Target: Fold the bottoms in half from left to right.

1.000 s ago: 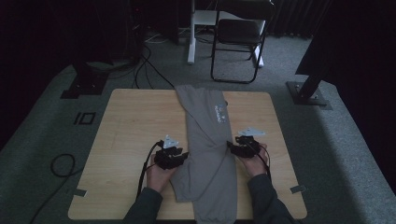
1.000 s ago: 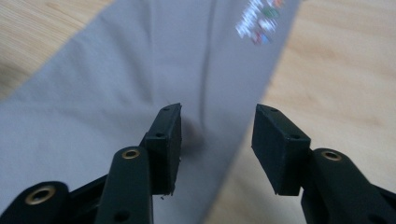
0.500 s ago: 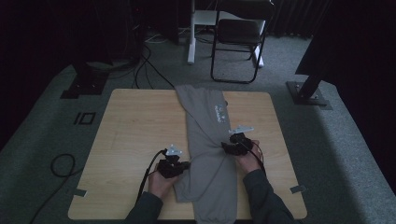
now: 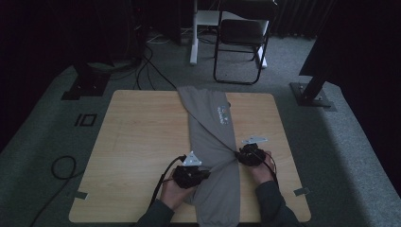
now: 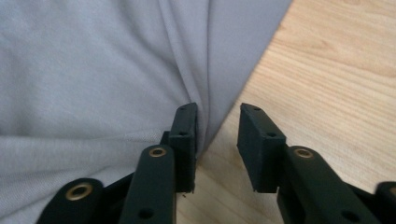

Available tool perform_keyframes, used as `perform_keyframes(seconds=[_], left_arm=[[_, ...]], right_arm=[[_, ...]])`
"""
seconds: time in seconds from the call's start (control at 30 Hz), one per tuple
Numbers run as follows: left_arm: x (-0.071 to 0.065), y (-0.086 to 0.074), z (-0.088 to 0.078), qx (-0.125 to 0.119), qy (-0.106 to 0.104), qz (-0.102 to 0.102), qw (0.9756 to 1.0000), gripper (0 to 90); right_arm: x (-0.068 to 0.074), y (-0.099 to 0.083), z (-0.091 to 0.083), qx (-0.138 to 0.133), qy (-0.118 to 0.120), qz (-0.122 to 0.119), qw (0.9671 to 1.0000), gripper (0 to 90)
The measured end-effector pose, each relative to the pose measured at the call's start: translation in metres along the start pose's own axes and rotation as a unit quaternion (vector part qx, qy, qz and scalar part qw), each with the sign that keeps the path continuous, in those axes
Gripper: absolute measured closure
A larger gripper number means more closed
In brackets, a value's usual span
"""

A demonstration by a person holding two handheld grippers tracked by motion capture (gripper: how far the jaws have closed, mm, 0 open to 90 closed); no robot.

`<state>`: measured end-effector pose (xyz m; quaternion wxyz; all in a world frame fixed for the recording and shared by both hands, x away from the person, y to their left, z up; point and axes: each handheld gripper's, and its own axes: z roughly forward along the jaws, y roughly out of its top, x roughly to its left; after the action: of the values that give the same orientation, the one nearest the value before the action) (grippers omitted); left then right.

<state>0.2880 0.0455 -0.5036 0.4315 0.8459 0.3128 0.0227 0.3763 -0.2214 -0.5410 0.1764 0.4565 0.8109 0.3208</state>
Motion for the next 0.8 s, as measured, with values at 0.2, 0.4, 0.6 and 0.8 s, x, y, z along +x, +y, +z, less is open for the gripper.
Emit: perform_keyframes(seconds=[0.2,0.4,0.6,0.8], left_arm=[[-0.023,-0.003,0.01,0.013,-0.046,0.016,0.9987,83.1],[-0.032,-0.002,0.006,0.007,-0.062,0.022,0.9978,72.5],[-0.017,0.002,-0.007,-0.017,-0.024,0.011,0.9995,67.3],[0.036,-0.004,-0.005,-0.02,0.052,-0.028,0.9981,67.4]], right_arm=[[-0.004,-0.005,0.0,-0.005,-0.005,0.012,0.9999,67.6],[-0.006,-0.008,0.0,-0.005,-0.005,0.01,0.9999,66.9],[-0.005,-0.01,-0.003,-0.005,-0.01,0.014,0.9998,63.4],[0.025,-0.014,-0.031,-0.043,0.013,-0.015,0.9989,59.9]])
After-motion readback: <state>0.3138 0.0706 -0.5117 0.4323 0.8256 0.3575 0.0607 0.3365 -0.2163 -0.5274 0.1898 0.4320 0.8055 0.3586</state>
